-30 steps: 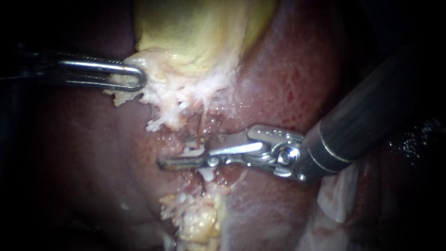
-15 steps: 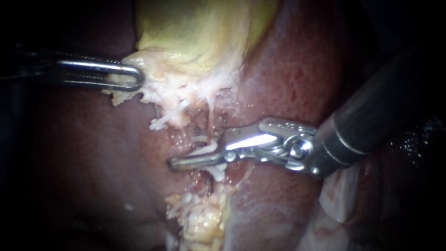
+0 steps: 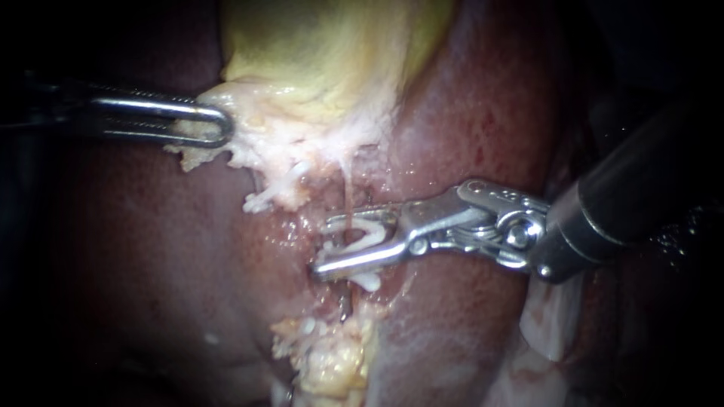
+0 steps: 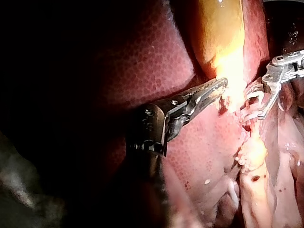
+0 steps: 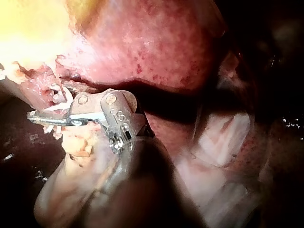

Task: Clipping third clip right tube

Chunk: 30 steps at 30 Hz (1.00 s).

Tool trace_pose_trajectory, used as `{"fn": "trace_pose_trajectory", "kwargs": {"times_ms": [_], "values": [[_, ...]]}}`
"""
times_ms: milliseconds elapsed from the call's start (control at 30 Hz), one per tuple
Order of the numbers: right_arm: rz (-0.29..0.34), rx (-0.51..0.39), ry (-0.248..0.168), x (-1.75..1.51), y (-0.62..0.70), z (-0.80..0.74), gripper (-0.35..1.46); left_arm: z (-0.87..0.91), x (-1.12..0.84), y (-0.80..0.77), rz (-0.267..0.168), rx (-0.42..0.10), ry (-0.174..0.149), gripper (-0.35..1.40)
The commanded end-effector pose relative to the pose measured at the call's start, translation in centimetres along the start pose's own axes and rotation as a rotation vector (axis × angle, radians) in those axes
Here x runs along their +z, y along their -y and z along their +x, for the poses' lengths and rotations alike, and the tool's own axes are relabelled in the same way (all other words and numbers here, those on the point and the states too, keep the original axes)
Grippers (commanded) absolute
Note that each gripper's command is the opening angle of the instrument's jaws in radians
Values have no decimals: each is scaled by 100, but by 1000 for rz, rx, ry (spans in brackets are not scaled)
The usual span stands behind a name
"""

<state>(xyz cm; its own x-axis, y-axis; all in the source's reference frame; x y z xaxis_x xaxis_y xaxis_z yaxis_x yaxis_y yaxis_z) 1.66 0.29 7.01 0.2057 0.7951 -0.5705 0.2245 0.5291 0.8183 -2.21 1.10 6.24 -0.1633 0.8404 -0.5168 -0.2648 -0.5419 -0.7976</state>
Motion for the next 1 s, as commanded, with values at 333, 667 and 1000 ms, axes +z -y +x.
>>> {"fn": "trace_pose_trajectory", "kwargs": {"times_ms": [333, 667, 1000], "values": [[98, 10, -51, 3, 6, 0, 50, 0, -1, 0, 0, 0, 0, -35], [160, 17, -53, 1, 8, 7, 49, 0, -1, 0, -1, 0, 0, -35], [145, 27, -94, 6, 6, 27, 48, 0, -1, 0, -1, 0, 0, -35]]}}
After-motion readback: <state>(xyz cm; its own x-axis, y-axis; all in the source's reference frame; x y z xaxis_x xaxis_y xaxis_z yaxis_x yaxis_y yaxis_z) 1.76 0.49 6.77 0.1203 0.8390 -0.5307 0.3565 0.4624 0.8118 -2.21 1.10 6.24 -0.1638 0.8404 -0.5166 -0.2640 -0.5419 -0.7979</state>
